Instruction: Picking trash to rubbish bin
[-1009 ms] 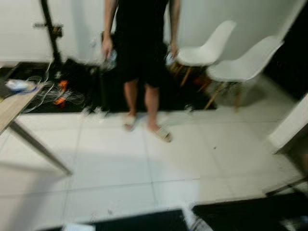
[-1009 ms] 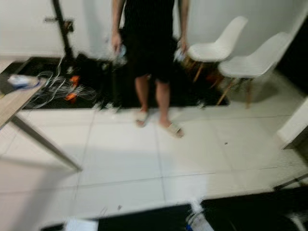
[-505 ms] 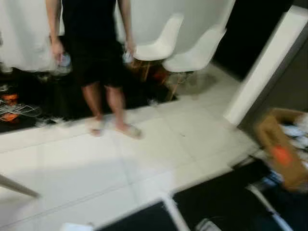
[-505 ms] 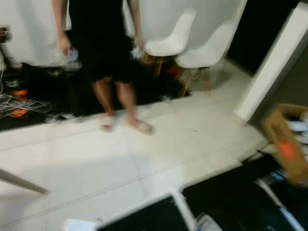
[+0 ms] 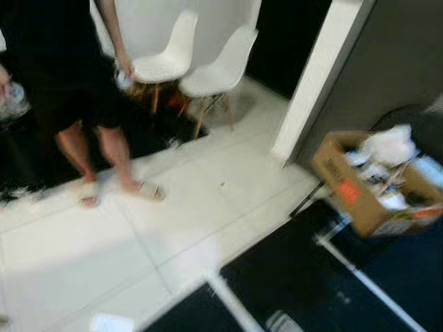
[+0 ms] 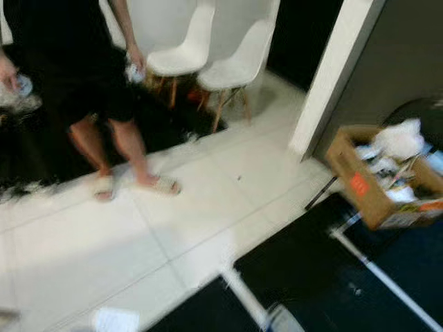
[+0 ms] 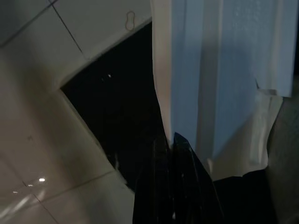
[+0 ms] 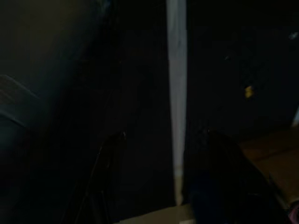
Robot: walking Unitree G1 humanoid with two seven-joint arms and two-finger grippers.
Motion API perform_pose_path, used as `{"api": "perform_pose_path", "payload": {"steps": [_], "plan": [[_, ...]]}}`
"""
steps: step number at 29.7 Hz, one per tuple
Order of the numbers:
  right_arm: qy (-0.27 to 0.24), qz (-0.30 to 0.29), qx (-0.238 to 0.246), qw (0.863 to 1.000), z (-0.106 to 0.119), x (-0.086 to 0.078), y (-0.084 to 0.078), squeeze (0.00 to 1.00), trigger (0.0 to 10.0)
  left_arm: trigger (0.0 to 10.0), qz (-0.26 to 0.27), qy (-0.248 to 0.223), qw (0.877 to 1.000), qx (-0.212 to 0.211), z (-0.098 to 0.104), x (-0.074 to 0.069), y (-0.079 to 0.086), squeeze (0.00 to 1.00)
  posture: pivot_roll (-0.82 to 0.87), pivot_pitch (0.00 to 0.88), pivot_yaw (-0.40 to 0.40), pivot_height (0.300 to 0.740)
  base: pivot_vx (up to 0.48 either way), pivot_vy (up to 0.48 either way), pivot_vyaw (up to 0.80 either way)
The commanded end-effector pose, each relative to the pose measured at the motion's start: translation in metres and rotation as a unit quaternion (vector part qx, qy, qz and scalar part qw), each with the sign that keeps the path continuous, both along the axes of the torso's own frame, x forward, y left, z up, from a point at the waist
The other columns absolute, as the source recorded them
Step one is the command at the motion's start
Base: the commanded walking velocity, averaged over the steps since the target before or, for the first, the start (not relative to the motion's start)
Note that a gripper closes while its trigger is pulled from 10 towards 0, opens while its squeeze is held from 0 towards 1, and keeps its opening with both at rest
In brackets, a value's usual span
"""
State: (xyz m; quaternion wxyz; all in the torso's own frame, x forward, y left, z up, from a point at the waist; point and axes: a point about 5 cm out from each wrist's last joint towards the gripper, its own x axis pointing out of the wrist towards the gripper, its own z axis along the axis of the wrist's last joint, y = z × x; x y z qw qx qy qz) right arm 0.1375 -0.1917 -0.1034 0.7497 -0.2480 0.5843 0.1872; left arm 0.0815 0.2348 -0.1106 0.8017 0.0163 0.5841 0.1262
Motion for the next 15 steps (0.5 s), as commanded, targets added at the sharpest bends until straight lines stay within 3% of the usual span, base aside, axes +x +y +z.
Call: {"api": "perform_pose_path", "payload": {"steps": [1, 15], "plan": [[0.001, -0.009, -0.007, 1.000, 0.000, -0.001, -0.007, 0.00, 10.0, 10.0, -0.013, 0.001, 1.000, -0.011, -0.001, 0.002, -0.009, 0.00, 0.16, 0.000, -0.082, 0.740, 0.000, 0.000, -0.74], [0.009, -0.018, -0.015, 1.000, 0.002, -0.010, -0.027, 0.00, 10.0, 10.0, -0.021, 0.005, 1.000, -0.009, -0.002, 0.001, -0.010, 0.00, 0.16, 0.000, -0.081, 0.740, 0.000, 0.000, -0.74]]}}
